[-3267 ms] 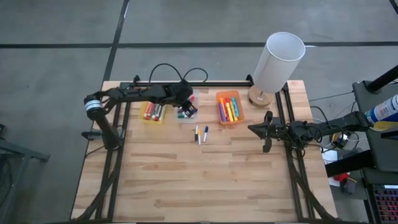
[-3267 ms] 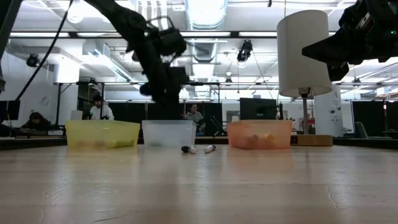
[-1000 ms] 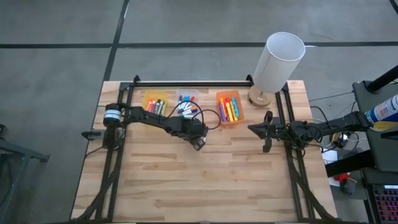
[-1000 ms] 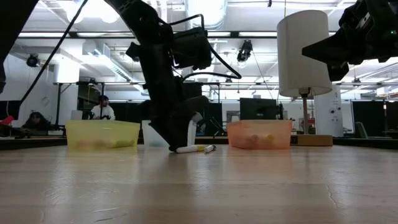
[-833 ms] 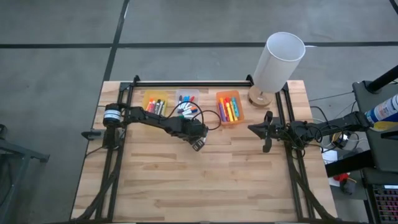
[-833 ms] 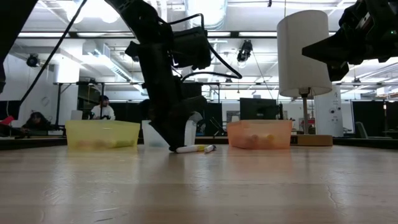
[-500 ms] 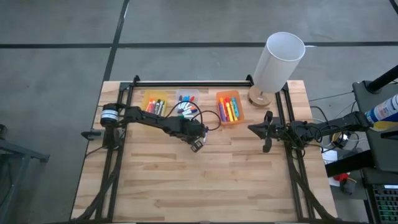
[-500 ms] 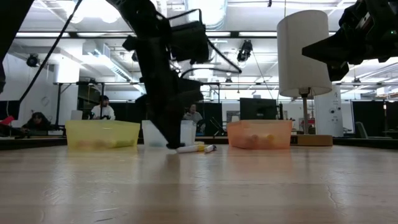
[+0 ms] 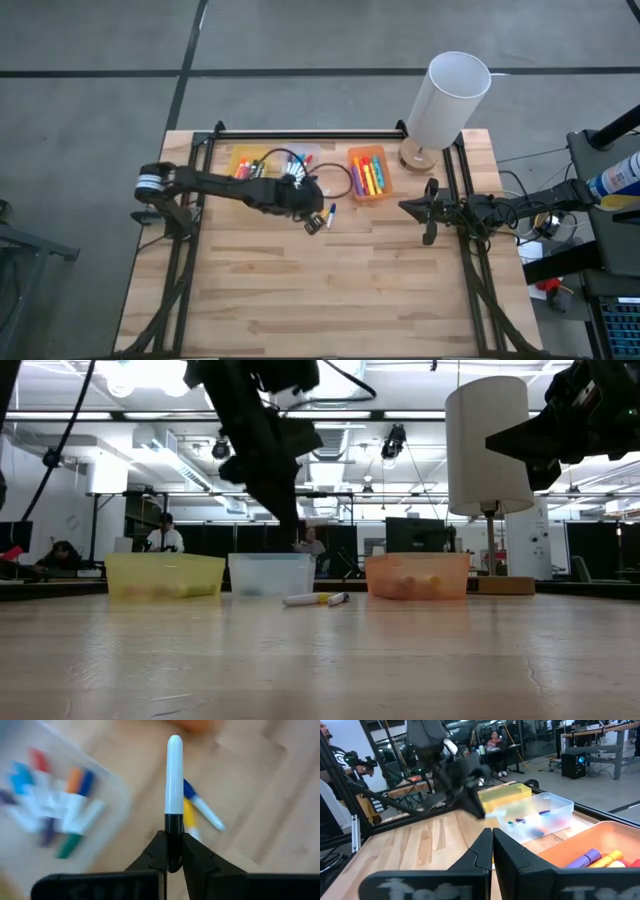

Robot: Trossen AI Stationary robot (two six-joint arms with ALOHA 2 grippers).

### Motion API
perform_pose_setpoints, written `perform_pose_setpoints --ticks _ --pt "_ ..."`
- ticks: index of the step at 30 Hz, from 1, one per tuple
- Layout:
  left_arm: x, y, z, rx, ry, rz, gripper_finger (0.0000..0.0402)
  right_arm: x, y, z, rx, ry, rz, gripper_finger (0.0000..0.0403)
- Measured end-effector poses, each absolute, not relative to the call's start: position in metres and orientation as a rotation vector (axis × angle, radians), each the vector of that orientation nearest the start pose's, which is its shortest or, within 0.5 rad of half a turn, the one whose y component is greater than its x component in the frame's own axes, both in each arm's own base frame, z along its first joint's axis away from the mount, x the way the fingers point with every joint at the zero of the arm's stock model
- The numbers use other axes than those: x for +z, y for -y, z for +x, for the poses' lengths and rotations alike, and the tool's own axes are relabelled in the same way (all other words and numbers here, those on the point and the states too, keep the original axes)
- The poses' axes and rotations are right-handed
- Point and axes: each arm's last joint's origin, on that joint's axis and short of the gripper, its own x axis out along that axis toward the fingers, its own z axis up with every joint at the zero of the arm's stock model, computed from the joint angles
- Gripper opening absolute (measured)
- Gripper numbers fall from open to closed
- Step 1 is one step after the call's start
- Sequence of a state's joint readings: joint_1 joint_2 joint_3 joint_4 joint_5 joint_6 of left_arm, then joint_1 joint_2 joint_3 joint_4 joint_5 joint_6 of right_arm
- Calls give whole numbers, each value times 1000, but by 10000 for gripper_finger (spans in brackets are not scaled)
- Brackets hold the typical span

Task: Pick & Place Markers
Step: Put the small black highlighter pen into the transparent bin

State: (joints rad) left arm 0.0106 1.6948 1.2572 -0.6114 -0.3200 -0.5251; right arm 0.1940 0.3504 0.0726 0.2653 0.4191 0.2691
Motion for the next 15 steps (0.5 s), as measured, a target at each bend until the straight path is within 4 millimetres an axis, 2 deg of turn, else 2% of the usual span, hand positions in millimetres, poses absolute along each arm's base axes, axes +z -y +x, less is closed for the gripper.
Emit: perform_pose_setpoints --ticks 6,15 --pt "254 -37 332 744 -864 -221 31 183 -11 118 -226 19 264 9" --pt "246 -89 322 862 -916 -273 32 183 -11 118 -226 19 264 9"
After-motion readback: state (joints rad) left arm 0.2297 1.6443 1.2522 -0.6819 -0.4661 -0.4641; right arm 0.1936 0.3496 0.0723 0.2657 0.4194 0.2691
